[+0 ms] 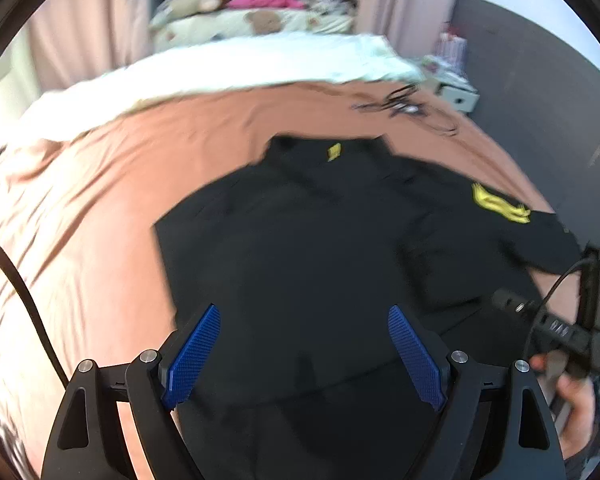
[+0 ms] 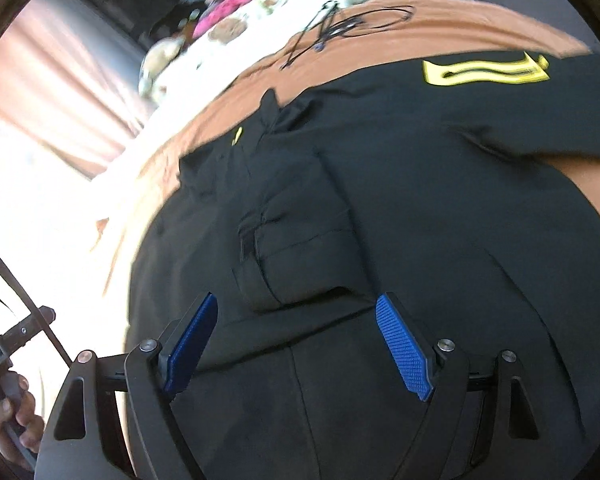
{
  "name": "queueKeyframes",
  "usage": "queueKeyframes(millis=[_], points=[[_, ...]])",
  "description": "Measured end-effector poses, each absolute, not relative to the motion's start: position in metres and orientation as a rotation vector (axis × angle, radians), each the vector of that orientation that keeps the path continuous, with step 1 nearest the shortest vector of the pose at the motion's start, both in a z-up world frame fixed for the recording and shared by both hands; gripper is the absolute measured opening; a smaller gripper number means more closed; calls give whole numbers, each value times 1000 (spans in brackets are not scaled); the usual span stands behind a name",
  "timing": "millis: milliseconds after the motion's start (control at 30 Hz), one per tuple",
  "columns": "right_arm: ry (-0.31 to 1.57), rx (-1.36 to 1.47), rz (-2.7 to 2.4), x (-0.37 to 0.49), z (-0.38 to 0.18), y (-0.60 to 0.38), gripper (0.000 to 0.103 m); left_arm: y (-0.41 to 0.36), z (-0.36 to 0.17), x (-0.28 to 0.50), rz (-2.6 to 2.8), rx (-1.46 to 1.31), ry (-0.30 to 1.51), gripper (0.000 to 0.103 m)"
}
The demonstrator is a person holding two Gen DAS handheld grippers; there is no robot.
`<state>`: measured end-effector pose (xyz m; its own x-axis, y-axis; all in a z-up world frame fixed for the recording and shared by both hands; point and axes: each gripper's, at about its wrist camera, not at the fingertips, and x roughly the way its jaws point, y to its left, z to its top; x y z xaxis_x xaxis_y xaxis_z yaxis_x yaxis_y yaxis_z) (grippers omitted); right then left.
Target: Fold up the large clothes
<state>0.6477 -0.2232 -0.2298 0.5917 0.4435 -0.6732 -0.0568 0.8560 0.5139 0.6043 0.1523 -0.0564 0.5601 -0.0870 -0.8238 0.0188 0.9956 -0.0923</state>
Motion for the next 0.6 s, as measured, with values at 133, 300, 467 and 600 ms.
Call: queueKeyframes(millis=[133,300,467,600], points=[[915,315,281,652,-228,-191,81,187,-87,586,-3,-106,1021,87],[884,130,210,660,-225,-157,81,214,-117,574,34,-129,1062,78],[896,5,163,667,-239,-125,81,226,-148,567,49,-121,1104,65],[921,-126,117,679,-258,-102,81,233,-171,565,59,-123,1139,49]])
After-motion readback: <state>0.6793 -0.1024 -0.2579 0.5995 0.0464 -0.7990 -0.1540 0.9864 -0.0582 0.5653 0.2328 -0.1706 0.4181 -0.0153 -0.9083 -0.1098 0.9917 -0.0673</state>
